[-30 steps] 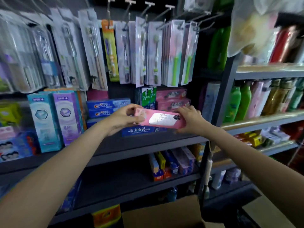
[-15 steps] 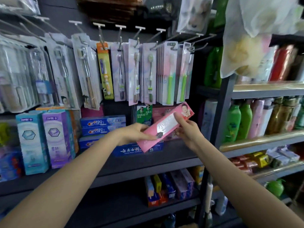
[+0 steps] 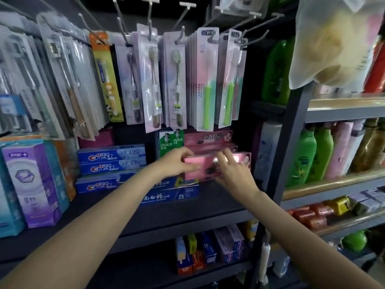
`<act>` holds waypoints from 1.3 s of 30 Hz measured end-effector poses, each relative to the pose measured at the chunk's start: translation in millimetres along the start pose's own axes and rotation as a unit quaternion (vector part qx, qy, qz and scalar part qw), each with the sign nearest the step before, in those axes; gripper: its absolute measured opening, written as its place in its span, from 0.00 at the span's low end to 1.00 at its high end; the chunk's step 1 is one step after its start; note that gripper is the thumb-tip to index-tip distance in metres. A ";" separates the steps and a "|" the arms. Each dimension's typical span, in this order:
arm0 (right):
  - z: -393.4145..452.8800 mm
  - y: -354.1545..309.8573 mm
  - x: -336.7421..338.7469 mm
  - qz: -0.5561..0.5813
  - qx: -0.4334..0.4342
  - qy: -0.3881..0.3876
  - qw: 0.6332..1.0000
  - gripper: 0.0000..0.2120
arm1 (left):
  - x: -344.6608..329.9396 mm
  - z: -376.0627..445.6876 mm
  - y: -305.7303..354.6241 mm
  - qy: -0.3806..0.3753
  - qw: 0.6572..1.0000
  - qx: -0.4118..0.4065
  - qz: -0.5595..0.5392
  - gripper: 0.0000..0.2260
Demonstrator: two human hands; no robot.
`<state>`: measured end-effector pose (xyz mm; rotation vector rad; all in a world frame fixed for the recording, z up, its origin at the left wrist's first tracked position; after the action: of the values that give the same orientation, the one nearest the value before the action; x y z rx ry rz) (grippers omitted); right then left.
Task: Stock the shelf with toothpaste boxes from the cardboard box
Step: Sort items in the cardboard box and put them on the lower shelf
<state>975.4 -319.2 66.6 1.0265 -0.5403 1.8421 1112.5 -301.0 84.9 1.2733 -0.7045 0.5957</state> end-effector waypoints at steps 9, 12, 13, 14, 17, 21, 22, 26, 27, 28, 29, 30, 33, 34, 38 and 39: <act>78.5 38.7 -52.8 -0.008 -0.123 -0.038 0.992 0.34 | 4.7 6.8 -36.5 0.137 0.977 -0.002 0.162 0.19; 86.4 26.7 -60.7 -0.010 -0.120 -0.088 0.989 0.34 | 1.3 7.5 -46.8 0.132 0.975 0.011 0.180 0.19; 87.3 23.1 -62.2 -0.009 -0.113 -0.093 0.989 0.34 | -1.2 7.1 -49.5 0.132 0.975 0.014 0.177 0.19; 87.1 20.6 -61.9 -0.008 -0.108 -0.092 0.990 0.33 | -4.6 6.6 -52.1 0.133 0.976 0.016 0.172 0.19; 86.9 19.9 -61.7 -0.015 -0.086 -0.089 0.992 0.32 | -12.3 4.4 -56.2 0.137 0.976 0.015 0.166 0.18; 92.0 27.5 -53.8 -0.052 -0.074 -0.062 0.994 0.35 | -10.7 6.1 -55.2 0.147 0.977 0.014 0.154 0.18; 93.1 28.1 -54.3 -0.057 -0.071 -0.059 0.994 0.36 | -10.8 6.8 -54.3 0.148 0.977 0.014 0.152 0.18; 96.3 19.3 -65.0 -0.042 -0.055 -0.070 0.995 0.33 | -11.0 8.5 -51.2 0.154 0.977 0.010 0.151 0.18; 97.2 16.0 -69.2 -0.034 -0.055 -0.072 0.995 0.34 | -10.2 8.6 -50.8 0.156 0.976 0.008 0.152 0.18; 98.5 12.4 -73.9 -0.027 -0.053 -0.074 0.995 0.35 | -8.9 8.5 -50.5 0.160 0.975 0.007 0.153 0.17; 100.0 9.3 -78.5 -0.019 -0.054 -0.075 0.996 0.35 | -7.6 8.3 -50.5 0.162 0.975 0.005 0.154 0.17; 101.7 7.7 -82.4 -0.010 -0.059 -0.076 0.995 0.35 | -6.8 8.0 -50.7 0.163 0.974 0.005 0.154 0.17; 106.8 7.5 -85.9 0.009 -0.083 -0.073 0.994 0.33 | -3.9 5.8 -51.8 0.168 0.973 0.004 0.157 0.18; 106.9 8.5 -86.1 0.013 -0.089 -0.073 0.993 0.33 | -3.0 4.4 -51.8 0.173 0.972 0.003 0.156 0.17; 91.2 9.0 -76.7 0.052 -0.093 -0.028 0.994 0.30 | -3.5 -3.7 -44.8 0.204 0.965 -0.022 0.163 0.16; 81.6 6.7 -70.9 0.074 -0.087 0.002 0.993 0.27 | -4.4 -7.6 -41.5 0.215 0.961 -0.037 0.169 0.16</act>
<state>1019.7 -417.1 53.3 0.8860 -0.7781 1.8881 1141.5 -301.8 54.0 0.9138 -0.5737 1.0792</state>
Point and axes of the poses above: each hand's wrist, its own z-axis towards the middle knuckle, its own x-axis out of the back of the hand, y = z × x, the point moved 7 cm from there along z, towards the middle knuckle, and after that the axes turned 5 degrees about -x, right-handed, at the moved point
